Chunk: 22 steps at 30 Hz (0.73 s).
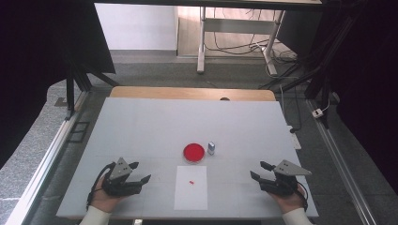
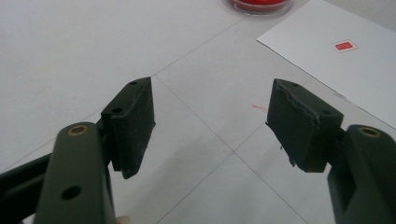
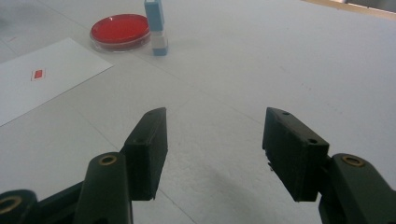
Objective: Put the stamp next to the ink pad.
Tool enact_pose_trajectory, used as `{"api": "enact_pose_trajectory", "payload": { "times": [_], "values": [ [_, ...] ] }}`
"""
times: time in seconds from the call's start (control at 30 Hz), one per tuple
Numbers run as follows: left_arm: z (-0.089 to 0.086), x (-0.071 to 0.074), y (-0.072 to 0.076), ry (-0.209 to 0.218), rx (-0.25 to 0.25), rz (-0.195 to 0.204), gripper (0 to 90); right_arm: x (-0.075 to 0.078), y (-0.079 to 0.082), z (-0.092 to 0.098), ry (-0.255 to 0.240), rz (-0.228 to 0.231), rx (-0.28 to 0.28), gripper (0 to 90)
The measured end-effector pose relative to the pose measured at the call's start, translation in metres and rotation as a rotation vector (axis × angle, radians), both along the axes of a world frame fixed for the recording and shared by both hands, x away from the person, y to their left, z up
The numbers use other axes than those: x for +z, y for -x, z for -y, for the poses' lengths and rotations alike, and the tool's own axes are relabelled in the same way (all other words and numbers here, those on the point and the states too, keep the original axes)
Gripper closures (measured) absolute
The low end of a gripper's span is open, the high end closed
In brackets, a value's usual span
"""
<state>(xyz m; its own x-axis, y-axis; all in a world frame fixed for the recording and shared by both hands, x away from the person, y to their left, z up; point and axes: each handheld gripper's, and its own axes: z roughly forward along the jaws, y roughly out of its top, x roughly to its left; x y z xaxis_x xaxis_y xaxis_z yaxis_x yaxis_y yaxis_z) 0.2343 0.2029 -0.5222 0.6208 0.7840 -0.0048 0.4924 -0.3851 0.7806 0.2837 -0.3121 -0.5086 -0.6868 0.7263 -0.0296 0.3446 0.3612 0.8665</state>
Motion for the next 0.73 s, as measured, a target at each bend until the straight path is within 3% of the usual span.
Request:
{"api": "enact_pose_trajectory", "payload": {
  "times": [0.27, 0.73],
  "values": [
    [0.0002, -0.0002, -0.0001, -0.002, 0.000, 0.000, 31.8, -0.0020, -0.0020, -0.0066, 0.017, 0.003, 0.028, 40.3],
    [0.0007, -0.0008, -0.0006, -0.004, -0.001, -0.003, 31.3, -0.0018, -0.0023, -0.0064, 0.022, 0.005, 0.025, 40.3]
  ]
}}
